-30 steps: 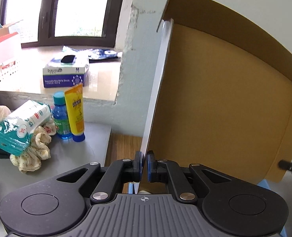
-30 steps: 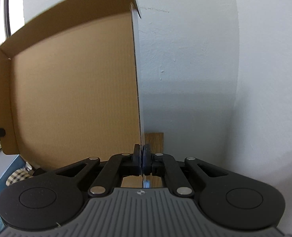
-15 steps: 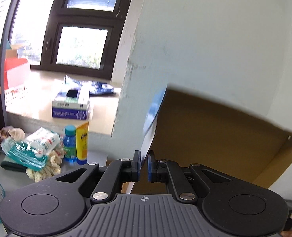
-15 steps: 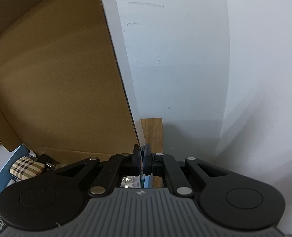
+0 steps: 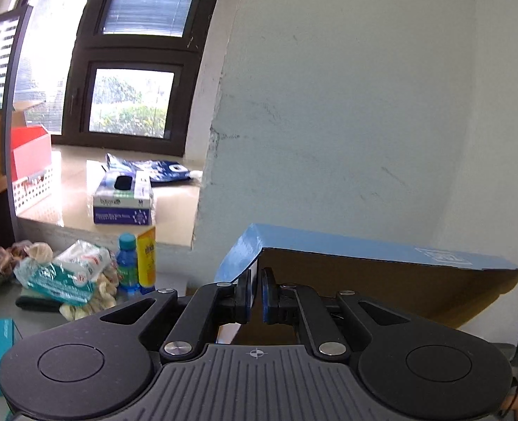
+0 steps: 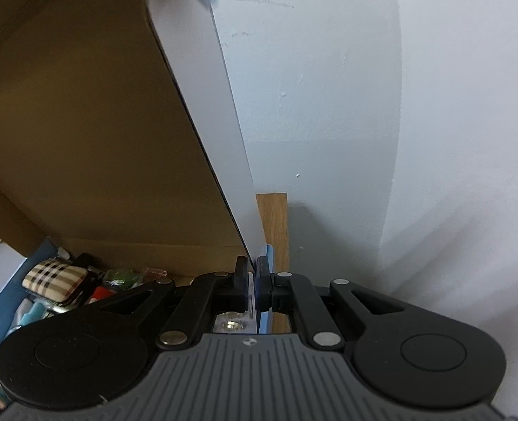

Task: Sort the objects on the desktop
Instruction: 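Fold the lid down over the box contents with both grippers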

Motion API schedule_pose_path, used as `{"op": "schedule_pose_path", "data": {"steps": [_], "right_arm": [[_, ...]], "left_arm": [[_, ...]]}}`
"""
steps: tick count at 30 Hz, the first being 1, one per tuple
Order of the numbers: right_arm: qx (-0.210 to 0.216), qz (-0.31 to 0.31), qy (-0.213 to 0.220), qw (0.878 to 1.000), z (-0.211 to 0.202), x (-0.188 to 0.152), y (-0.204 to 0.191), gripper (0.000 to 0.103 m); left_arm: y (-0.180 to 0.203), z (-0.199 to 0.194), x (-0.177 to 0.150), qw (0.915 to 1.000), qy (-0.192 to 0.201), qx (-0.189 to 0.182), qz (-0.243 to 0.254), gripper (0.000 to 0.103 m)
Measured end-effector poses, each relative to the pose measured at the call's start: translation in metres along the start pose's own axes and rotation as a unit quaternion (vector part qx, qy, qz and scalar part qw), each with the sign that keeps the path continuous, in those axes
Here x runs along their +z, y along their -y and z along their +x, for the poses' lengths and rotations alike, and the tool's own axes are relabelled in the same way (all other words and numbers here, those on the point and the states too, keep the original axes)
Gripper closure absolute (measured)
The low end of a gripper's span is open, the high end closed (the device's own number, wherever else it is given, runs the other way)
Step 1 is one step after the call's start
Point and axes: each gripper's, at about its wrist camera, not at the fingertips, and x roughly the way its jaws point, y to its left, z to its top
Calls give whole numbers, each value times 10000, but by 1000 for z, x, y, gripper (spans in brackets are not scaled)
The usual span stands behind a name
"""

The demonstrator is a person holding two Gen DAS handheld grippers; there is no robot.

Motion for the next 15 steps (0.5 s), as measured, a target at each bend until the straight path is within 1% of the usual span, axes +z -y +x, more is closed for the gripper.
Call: {"op": "schedule_pose_path", "data": {"steps": [2,7,12,15], "right_arm": [[2,-28,-27,10000,-11,0,-3,97],[-13,-56,-111,9999,-47,-13,-8,97],[-129,190,-128,9997,-82,-29,-4,97],[-211,416,-85,9989,-102,-37,3,97]], "left_arm": [[0,-4,-4,10000,-2,-4,32,95],[-2,-15,-15,10000,-6,-33,57,95],[-3,-24,-28,9999,-93,-117,18,95],[-1,-29,-38,9999,-122,-95,44,95]]}}
